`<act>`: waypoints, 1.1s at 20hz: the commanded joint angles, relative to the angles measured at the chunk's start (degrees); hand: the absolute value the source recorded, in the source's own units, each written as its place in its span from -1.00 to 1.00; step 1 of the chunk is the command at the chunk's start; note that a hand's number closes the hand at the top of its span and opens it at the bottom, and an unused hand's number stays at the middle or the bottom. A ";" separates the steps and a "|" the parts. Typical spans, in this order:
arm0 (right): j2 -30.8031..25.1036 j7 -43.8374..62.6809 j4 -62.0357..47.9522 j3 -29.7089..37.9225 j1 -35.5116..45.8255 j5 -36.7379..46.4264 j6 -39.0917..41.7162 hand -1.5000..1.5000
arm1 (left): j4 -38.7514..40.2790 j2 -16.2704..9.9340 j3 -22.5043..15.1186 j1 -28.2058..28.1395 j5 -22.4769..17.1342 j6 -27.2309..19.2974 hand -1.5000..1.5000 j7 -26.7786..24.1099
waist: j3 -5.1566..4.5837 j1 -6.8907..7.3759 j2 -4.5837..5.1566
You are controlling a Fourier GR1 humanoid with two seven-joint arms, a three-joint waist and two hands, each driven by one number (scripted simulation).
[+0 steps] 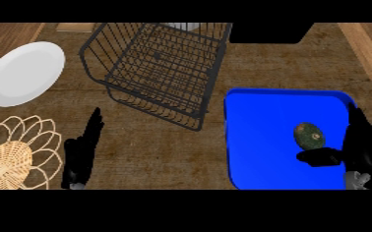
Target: Pick the squash from the tray and place it in the tiered basket
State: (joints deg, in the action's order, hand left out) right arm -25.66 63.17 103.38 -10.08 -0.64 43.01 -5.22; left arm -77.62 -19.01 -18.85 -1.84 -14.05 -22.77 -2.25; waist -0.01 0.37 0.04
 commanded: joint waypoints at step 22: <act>7.91 0.48 -18.89 7.62 7.96 -1.00 12.78 -1.00 | 0.47 6.65 0.80 -0.19 6.42 -0.61 0.00 1.27 | 0.02 -0.26 -0.01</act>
State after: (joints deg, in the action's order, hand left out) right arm -18.61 61.91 88.50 -3.72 6.66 42.14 6.10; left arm -77.32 -15.15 -16.77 -2.50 -9.88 -21.57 -1.58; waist -0.02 0.19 0.00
